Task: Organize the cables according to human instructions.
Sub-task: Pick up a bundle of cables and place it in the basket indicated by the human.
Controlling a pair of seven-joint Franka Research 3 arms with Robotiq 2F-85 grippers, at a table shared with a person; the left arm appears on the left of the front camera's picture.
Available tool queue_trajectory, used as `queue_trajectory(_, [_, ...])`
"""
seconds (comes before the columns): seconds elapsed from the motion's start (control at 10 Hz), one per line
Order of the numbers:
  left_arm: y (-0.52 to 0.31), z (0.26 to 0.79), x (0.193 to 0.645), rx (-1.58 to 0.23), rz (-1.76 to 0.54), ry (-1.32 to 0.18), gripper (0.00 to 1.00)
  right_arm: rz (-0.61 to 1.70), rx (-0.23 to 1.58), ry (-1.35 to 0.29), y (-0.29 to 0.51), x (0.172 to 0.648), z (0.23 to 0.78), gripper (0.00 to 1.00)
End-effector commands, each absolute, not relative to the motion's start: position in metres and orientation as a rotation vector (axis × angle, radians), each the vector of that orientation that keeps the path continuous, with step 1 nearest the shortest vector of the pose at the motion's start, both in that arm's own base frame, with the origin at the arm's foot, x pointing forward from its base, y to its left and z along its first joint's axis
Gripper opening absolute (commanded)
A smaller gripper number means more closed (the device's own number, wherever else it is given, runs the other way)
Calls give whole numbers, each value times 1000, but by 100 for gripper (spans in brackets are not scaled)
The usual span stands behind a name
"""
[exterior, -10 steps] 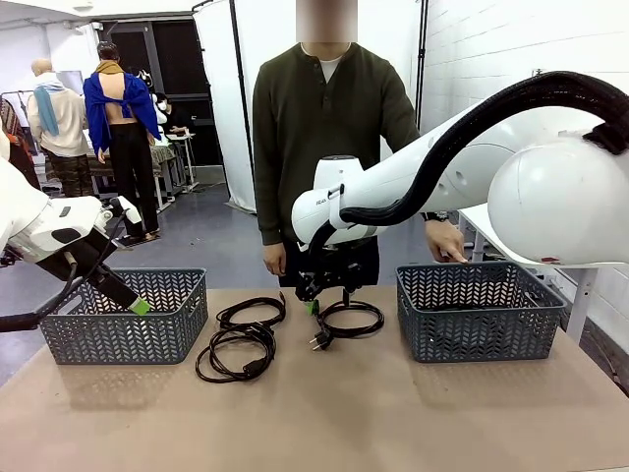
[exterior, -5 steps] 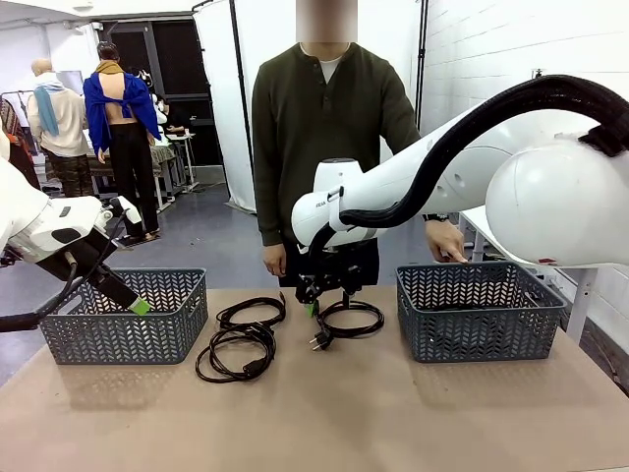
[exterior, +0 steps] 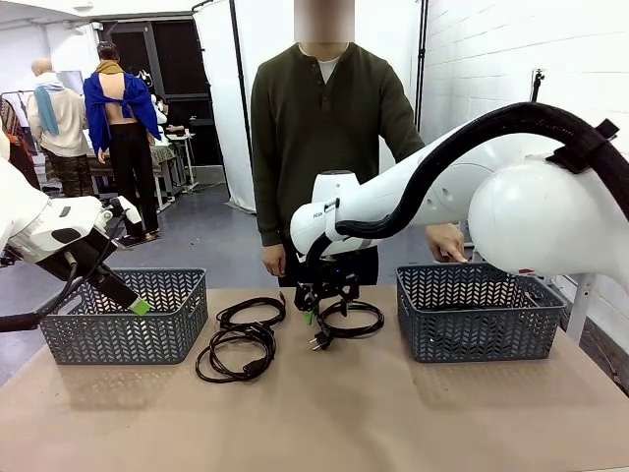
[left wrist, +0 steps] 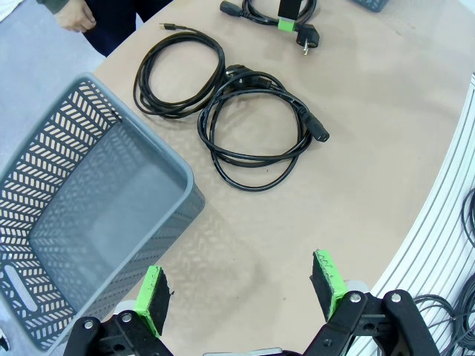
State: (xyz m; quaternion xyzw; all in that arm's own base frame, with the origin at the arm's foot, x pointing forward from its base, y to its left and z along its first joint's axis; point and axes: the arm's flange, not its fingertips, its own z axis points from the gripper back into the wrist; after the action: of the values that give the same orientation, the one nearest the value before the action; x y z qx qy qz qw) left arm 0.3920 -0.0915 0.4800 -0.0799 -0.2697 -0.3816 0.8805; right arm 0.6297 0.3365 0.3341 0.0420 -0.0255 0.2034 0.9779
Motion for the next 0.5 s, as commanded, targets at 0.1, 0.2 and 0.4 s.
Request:
queue_trajectory(0.1, [-90,480,393,-185,-787,-563,100,421,50,-19,343,647,331,100])
queue_trajectory(0.2, [-90,480,393,-185,-787,-563,100,423,49,-11,344,650,328,100])
queue_trajectory(0.4, [-90,480,393,-185,-787,-563,100,420,48,8,344,653,319,100])
